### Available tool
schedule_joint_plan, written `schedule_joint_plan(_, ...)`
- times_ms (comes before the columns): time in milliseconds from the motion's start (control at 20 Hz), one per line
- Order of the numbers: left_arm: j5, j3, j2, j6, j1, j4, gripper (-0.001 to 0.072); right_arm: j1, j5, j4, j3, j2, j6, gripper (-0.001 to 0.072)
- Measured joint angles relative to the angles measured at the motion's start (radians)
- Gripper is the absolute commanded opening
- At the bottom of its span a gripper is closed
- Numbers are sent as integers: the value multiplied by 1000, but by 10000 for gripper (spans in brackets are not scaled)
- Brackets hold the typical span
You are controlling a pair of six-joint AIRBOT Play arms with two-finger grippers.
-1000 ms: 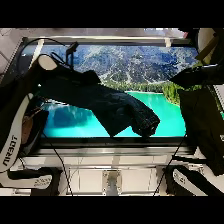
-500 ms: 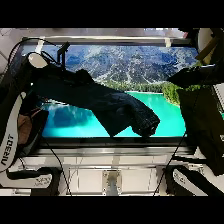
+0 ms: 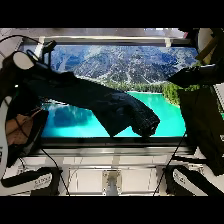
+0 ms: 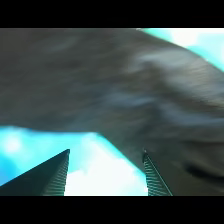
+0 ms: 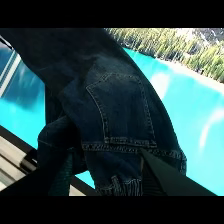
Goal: Fold the clothes and pants, and hang the long-sleeved shirts on hangers.
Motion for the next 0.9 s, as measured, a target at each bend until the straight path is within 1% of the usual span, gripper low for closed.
schedule_joint_plan(100, -16, -90, 72, -27, 32, 115, 486, 0, -55, 5, 0, 0, 0, 447)
schedule_joint_plan(200, -8, -211, 152, -59, 68, 192, 487, 0, -116, 8, 0, 0, 3, 448)
schedule_joint_plan(300, 46, -329, 219, -113, 102, 238, 487, 0, -156, 12, 0, 0, 18, 447)
schedule_joint_plan(400, 106, -417, 256, -164, 121, 258, 487, 0, -160, 6, 0, 0, 31, 447)
schedule_joint_plan(500, 166, -467, 267, -196, 131, 252, 487, 0, -121, -48, -1, 0, 40, 446)
schedule_joint_plan(600, 240, -493, 260, -212, 136, 208, 487, -2, -34, -158, -22, 2, 57, 446)
schedule_joint_plan(700, 307, -507, 239, -225, 139, 158, 487, -19, 38, -239, -112, 23, 70, 446)
schedule_joint_plan(800, 348, -514, 210, -229, 140, 115, 487, -43, 34, -259, -272, 69, 78, 447)
schedule_joint_plan(900, 378, -518, 180, -232, 142, 73, 487, -59, -27, -233, -450, 115, 82, 447)
